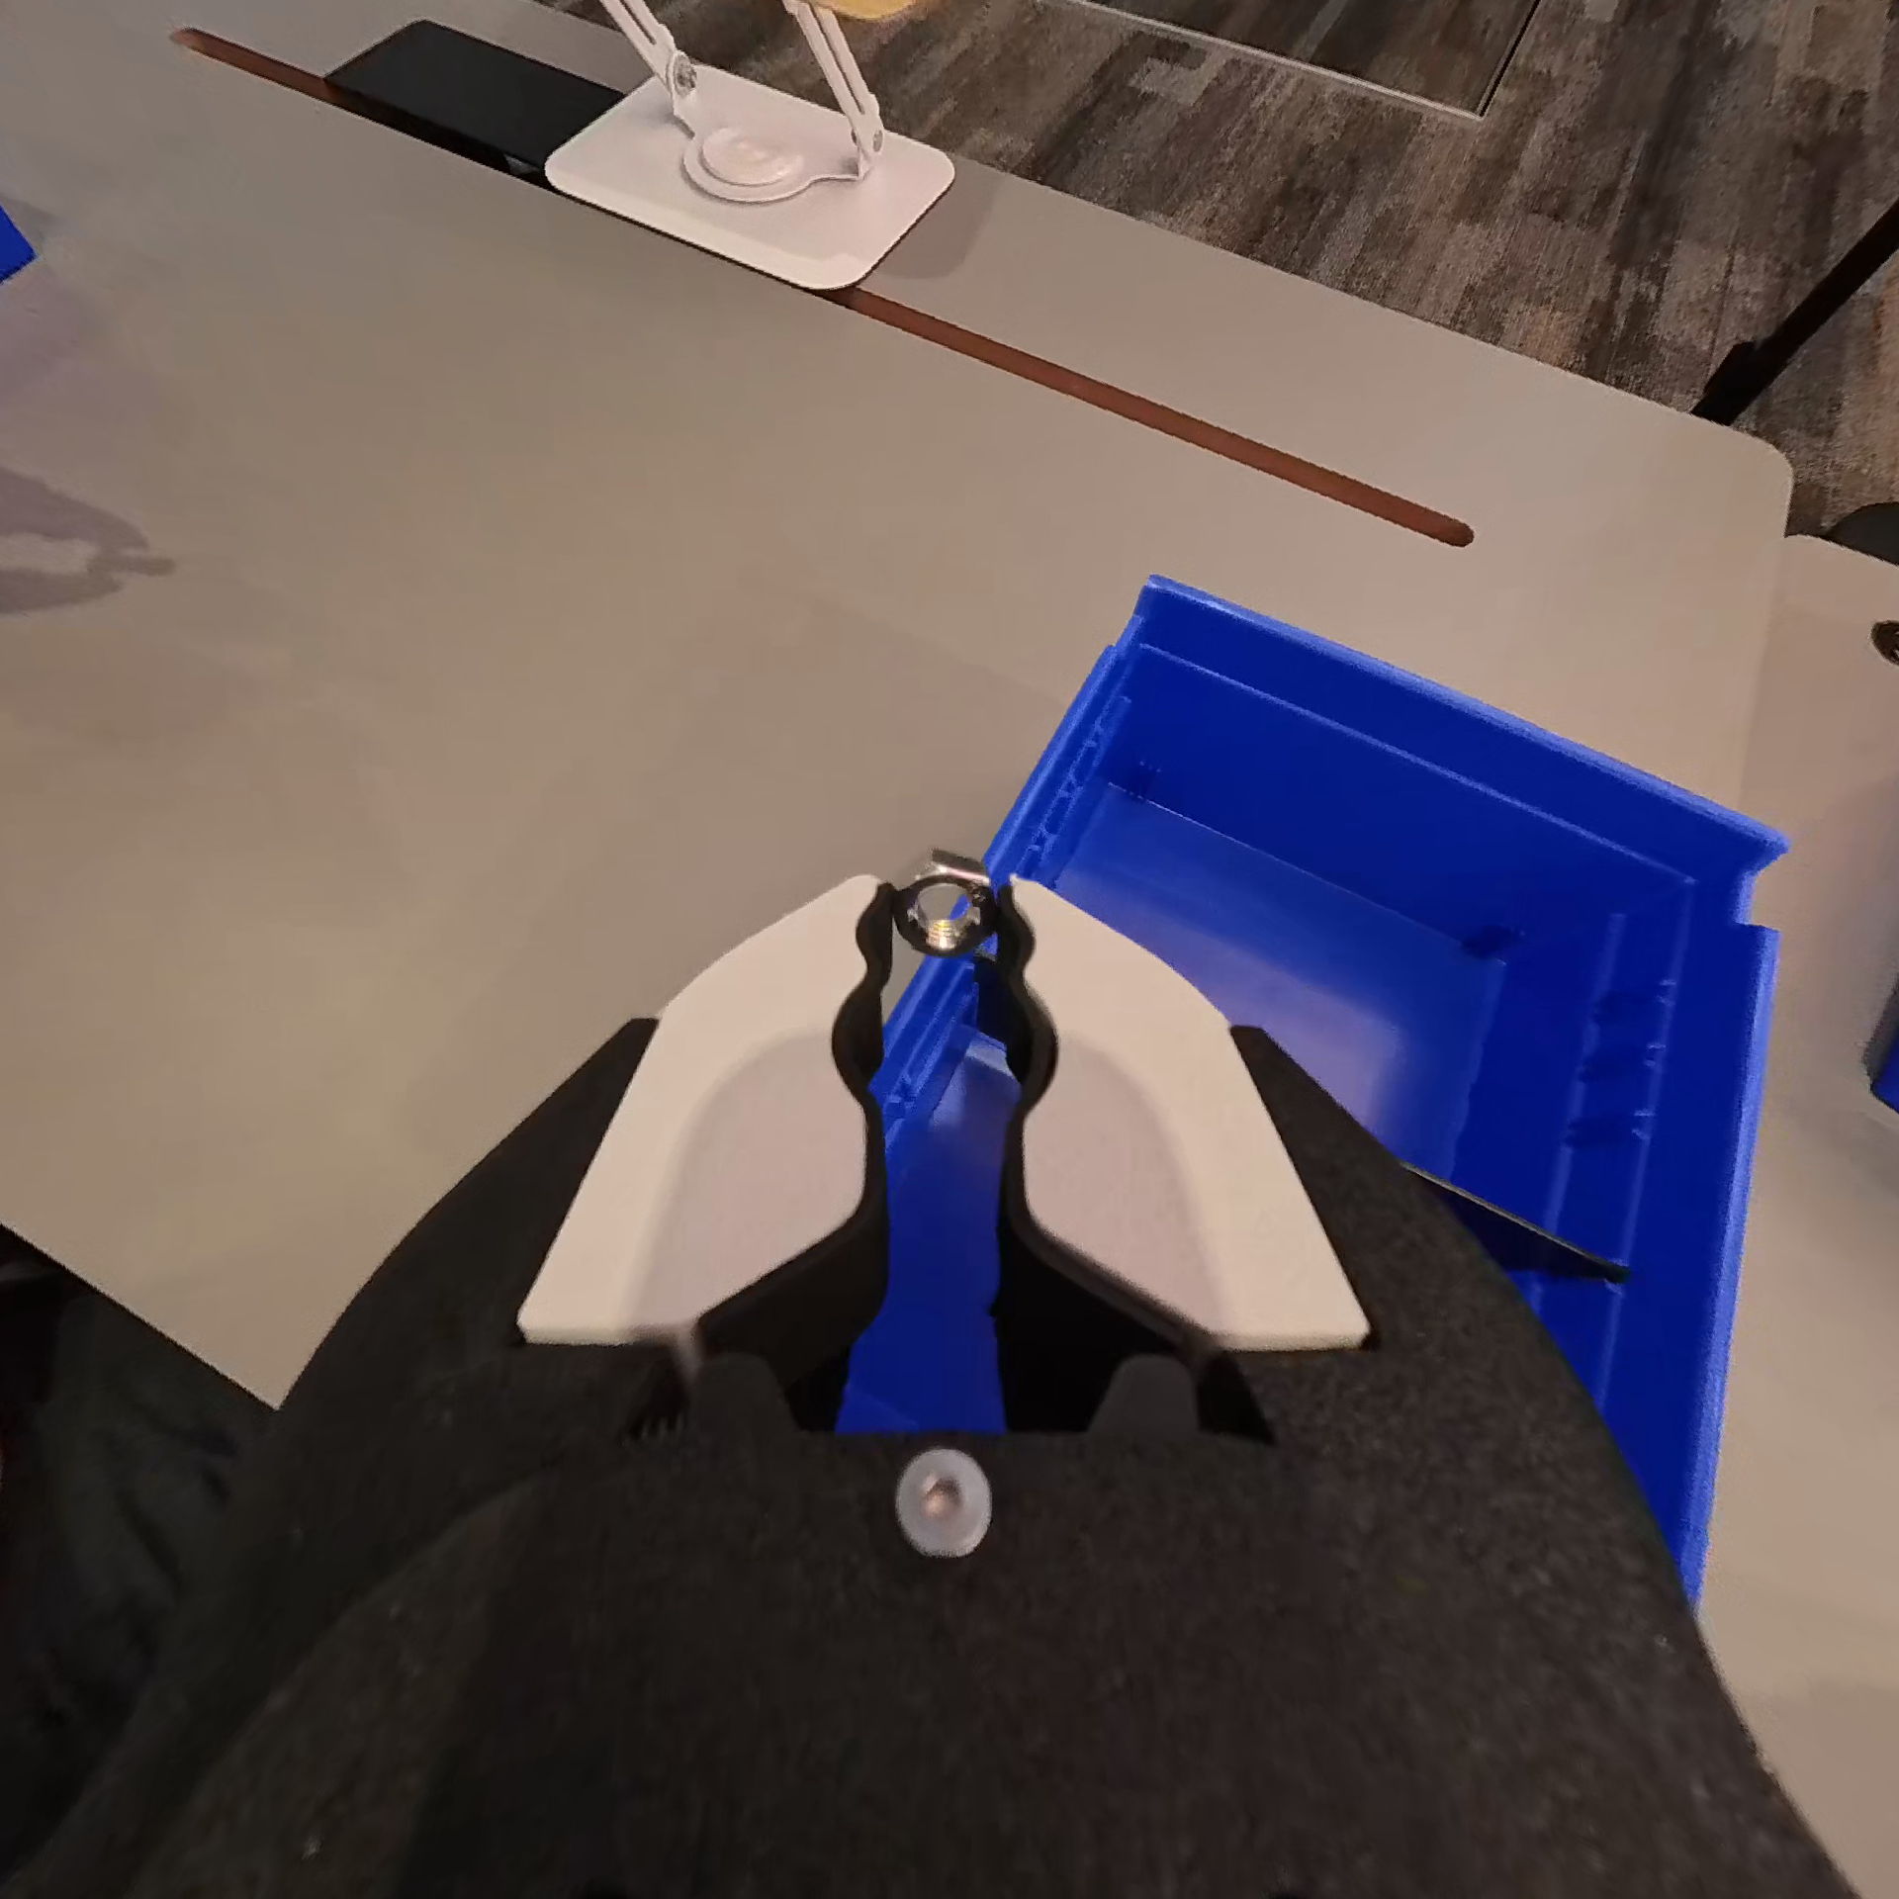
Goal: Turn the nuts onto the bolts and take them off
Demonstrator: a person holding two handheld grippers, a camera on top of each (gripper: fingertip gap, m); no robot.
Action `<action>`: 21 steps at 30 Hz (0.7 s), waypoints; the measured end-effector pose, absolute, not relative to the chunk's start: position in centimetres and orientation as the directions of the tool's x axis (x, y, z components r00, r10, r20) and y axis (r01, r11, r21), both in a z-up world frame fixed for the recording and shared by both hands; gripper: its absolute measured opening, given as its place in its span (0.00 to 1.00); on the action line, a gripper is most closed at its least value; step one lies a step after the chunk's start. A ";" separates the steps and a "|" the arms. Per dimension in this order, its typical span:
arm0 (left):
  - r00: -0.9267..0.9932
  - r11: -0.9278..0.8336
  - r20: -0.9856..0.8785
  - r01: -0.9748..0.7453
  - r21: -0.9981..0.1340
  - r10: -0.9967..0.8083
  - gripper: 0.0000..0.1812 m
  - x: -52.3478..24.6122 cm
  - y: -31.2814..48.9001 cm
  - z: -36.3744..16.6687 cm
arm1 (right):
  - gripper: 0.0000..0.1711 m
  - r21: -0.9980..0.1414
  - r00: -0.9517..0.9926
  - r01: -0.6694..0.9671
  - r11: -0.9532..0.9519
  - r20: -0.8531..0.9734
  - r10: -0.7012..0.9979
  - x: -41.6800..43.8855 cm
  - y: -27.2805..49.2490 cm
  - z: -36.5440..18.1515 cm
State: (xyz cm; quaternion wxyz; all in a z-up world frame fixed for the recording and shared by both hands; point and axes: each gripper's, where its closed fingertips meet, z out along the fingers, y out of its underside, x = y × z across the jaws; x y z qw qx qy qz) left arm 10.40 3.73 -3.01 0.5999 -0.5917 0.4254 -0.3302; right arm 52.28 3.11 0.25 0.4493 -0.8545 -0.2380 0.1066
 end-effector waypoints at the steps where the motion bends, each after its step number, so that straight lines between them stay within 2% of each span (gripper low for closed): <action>1: 0.422 0.077 -0.115 -0.105 -0.991 -0.899 0.10 10.3 3.7 -3.1 | 0.11 -0.815 0.866 0.313 -0.487 0.034 0.499 52.5 3.1 0.2; 5: 0.430 0.076 -0.133 -0.148 -0.986 -0.893 0.10 10.1 3.8 -4.0 | 0.11 -0.768 0.871 0.341 -0.542 0.040 0.490 54.1 2.8 -1.0; 8: 0.428 0.075 -0.133 -0.149 -0.986 -0.894 0.10 10.1 3.7 -3.7 | 0.11 -0.635 0.860 0.393 -0.665 -0.003 0.511 56.1 1.6 -3.9; 11: 0.408 0.079 -0.130 -0.138 -0.987 -0.904 0.10 10.5 3.1 -3.4 | 0.11 -0.455 0.868 0.420 -0.785 -0.049 0.493 58.9 0.3 -7.9; 15: 0.389 0.088 -0.146 -0.161 -0.983 -0.910 0.10 11.0 2.7 -3.8 | 0.11 -0.271 0.860 0.493 -0.827 0.008 0.511 61.4 -0.7 -11.7; 21: 0.380 0.082 -0.144 -0.174 -0.981 -0.914 0.10 11.4 2.5 -4.3 | 0.11 -0.133 0.833 0.552 -0.823 0.029 0.553 61.9 -0.6 -14.9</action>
